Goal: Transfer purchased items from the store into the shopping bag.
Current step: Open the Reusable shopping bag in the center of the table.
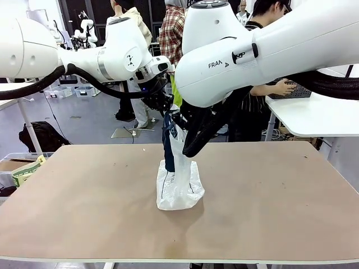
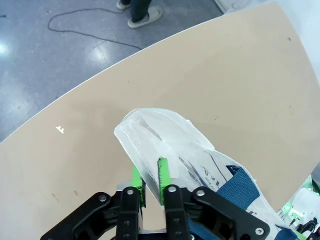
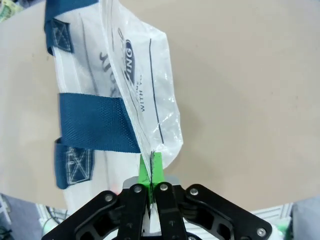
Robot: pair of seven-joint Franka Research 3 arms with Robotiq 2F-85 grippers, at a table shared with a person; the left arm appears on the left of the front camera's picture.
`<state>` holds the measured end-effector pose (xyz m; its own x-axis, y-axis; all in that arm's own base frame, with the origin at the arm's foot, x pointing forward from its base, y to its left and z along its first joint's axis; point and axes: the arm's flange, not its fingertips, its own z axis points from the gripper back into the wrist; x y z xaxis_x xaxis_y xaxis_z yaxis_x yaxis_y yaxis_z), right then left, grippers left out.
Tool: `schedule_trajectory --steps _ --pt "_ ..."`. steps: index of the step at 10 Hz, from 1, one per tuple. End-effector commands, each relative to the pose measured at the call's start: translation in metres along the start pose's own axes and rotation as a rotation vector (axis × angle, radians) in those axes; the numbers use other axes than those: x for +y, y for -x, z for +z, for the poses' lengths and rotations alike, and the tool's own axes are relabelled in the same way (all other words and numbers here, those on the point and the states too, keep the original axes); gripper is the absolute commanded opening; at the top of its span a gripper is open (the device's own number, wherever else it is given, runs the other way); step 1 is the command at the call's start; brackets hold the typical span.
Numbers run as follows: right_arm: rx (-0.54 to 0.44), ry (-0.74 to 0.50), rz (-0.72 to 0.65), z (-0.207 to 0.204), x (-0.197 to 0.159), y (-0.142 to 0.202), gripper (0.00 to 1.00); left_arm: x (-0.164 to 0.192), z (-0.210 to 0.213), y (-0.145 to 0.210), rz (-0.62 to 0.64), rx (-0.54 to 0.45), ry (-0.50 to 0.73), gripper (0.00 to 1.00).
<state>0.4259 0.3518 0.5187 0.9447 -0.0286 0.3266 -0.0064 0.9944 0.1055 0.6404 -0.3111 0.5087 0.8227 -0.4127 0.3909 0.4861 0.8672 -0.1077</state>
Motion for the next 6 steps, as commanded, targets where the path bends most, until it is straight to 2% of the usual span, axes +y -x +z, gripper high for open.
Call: schedule_trajectory --steps 1,4,6 --pt "-0.022 0.046 -0.044 0.004 -0.005 -0.001 0.0 0.013 0.012 0.009 -0.012 -0.01 0.005 0.0" --pt "-0.026 0.051 -0.121 0.008 -0.023 -0.003 0.0 0.038 0.032 0.027 -0.045 0.001 -0.027 0.0" --pt "-0.016 0.067 -0.149 0.008 -0.032 -0.002 0.0 0.057 0.046 0.045 -0.016 0.034 -0.098 0.0"
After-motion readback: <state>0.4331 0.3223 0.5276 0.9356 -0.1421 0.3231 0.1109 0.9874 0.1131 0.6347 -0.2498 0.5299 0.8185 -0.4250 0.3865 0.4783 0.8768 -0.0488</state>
